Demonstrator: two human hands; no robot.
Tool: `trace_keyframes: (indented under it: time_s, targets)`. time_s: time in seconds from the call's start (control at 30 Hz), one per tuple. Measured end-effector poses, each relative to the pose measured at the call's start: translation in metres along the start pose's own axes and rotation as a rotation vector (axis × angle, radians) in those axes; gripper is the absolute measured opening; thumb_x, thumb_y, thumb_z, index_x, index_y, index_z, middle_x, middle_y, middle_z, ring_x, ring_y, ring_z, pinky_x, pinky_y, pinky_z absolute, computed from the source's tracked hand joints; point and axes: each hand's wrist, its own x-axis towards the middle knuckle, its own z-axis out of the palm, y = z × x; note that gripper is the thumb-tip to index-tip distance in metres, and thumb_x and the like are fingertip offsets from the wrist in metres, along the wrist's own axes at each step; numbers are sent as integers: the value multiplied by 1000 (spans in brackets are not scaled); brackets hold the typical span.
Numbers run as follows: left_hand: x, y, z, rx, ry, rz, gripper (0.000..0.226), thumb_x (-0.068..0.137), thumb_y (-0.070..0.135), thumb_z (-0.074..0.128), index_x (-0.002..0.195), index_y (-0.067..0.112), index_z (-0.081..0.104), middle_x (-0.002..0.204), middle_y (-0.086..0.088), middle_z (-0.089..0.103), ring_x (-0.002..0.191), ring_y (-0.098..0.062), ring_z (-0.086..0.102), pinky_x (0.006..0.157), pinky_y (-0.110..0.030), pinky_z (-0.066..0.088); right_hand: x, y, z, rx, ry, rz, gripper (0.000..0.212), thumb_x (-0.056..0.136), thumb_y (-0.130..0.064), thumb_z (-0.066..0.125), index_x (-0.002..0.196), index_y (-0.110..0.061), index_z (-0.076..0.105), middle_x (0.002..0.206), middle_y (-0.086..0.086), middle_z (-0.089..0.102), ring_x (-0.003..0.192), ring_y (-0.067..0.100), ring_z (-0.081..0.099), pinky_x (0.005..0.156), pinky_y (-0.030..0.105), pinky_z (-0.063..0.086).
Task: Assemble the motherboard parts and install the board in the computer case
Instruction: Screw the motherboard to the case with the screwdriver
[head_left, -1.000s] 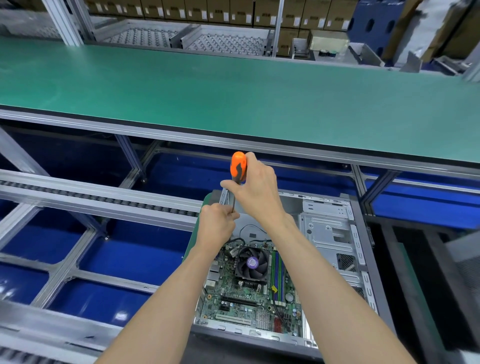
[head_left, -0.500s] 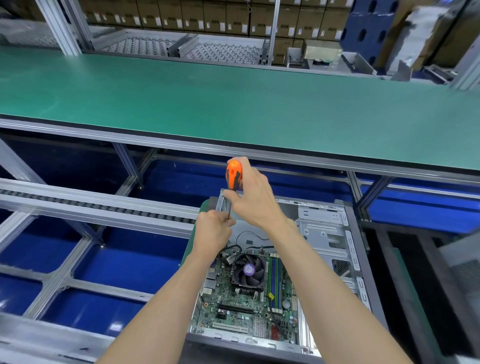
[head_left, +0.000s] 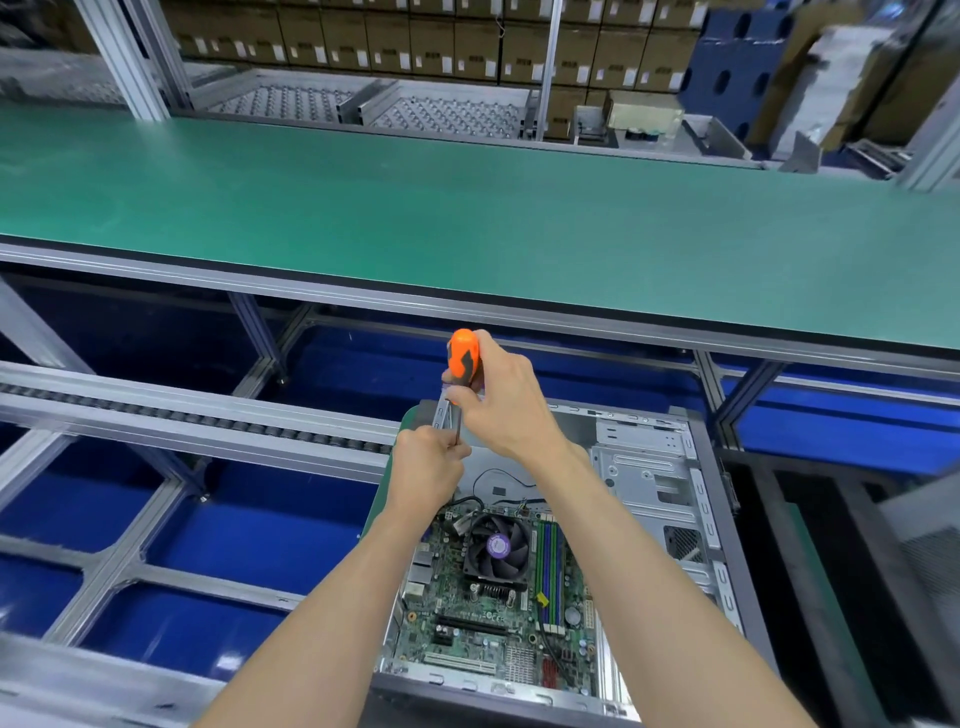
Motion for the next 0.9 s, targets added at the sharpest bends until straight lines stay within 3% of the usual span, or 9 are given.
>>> trace_keyframes:
  time_s: [0.07, 0.2, 0.27, 0.33, 0.47, 0.6, 0.7, 0.8, 0.9]
  targets:
    - [0, 0, 0, 17, -2, 2, 24, 88, 5, 66, 64, 0, 67, 44, 10, 41, 42, -11, 30, 42, -18, 24, 0, 1, -1, 9, -13, 21, 23, 89, -10, 69, 100, -15, 49, 90, 1, 68, 83, 21, 63, 77, 46, 54]
    - [-1, 4, -2, 27, -2, 27, 26, 88, 4, 65, 62, 2, 63, 47, 2, 49, 43, -9, 31, 44, -15, 29, -1, 2, 6, -41, 64, 27, 25, 89, -12, 69, 96, -12, 45, 85, 6, 66, 79, 27, 61, 72, 47, 52]
    - [-1, 5, -2, 23, -1, 23, 32, 89, 5, 65, 58, 8, 58, 52, -10, 52, 47, -16, 32, 46, -19, 26, -3, 4, 8, -51, 124, 21, 27, 89, -14, 71, 93, -11, 45, 77, 5, 62, 72, 26, 58, 66, 44, 50]
    - [-1, 6, -1, 59, -18, 11, 30, 93, 12, 63, 64, 4, 66, 52, -5, 44, 58, -24, 35, 55, -29, 28, -4, 4, 8, -51, 147, 19, 27, 88, -16, 72, 92, -11, 46, 73, 3, 59, 67, 24, 55, 61, 40, 48]
    - [-4, 10, -6, -36, -54, -22, 21, 92, 21, 68, 78, 7, 76, 56, -8, 49, 55, -22, 36, 56, -31, 32, -3, 7, 2, -34, 110, 39, 23, 90, -21, 70, 91, -13, 49, 72, -1, 57, 65, 19, 53, 58, 31, 43]
    - [-6, 8, -12, -71, -80, 39, 25, 93, 26, 68, 69, 20, 64, 53, -11, 39, 55, -24, 25, 55, -36, 36, -17, 14, 6, -8, 16, 118, 20, 96, -29, 62, 90, -10, 57, 70, 2, 59, 65, 19, 53, 63, 34, 43]
    - [-8, 8, -11, -81, -94, 20, 24, 93, 24, 69, 75, 9, 75, 49, -7, 40, 47, -19, 25, 50, -30, 31, -20, 6, 5, 48, 28, 99, 20, 100, -29, 56, 91, -11, 55, 67, 1, 57, 59, 18, 52, 59, 30, 40]
    - [-14, 12, -10, -107, -97, 21, 36, 91, 19, 70, 61, 1, 61, 51, -4, 31, 53, -21, 22, 53, -30, 25, -10, -9, -11, 56, 166, 0, 18, 99, -32, 54, 90, -16, 53, 63, -3, 57, 56, 13, 50, 53, 25, 38]
    - [-20, 21, -10, -193, -30, 89, 32, 91, 17, 69, 60, 14, 60, 52, -10, 31, 60, -21, 21, 54, -32, 24, -21, -6, -13, 24, 99, -1, 13, 100, -20, 52, 89, -12, 52, 70, 1, 62, 65, 21, 55, 65, 37, 48]
